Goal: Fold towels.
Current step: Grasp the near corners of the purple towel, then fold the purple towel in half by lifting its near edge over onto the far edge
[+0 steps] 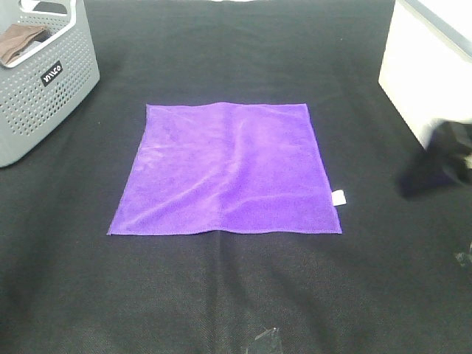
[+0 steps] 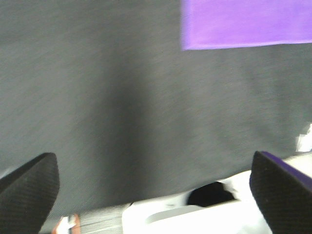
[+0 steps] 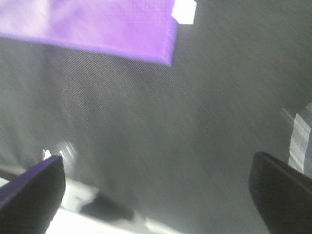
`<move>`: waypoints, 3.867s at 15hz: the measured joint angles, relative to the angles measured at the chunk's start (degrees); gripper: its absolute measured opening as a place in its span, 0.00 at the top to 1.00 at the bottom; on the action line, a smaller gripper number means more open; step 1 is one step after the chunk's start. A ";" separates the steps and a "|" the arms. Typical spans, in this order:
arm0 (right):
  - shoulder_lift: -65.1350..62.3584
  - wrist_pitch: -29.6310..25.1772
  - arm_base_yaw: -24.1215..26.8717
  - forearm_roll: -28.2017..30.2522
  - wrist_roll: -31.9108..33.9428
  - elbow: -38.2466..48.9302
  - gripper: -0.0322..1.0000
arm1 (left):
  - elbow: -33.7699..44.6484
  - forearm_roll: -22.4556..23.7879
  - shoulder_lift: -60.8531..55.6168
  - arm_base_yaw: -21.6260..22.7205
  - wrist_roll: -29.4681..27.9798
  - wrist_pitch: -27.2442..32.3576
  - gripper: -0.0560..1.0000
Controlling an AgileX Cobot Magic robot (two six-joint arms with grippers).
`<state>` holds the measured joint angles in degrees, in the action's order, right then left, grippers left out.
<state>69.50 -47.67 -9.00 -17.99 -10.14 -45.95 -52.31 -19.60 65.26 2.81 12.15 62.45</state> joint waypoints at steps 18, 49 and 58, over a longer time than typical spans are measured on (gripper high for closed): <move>36.55 -10.49 16.56 -34.38 -32.09 -12.49 0.05 | -15.07 -20.91 47.90 -5.04 21.43 -7.68 0.02; 52.77 6.93 -0.06 -36.67 -36.67 -18.16 0.49 | -18.05 -33.52 59.59 -14.38 28.48 -14.15 0.21; 53.23 6.99 -0.17 -31.80 -36.10 -18.16 0.97 | -17.70 -32.77 61.13 -14.61 29.16 -16.39 0.95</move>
<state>122.73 -40.68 -9.17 -49.79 -46.24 -64.11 -70.02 -52.37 126.39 -11.80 41.31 46.07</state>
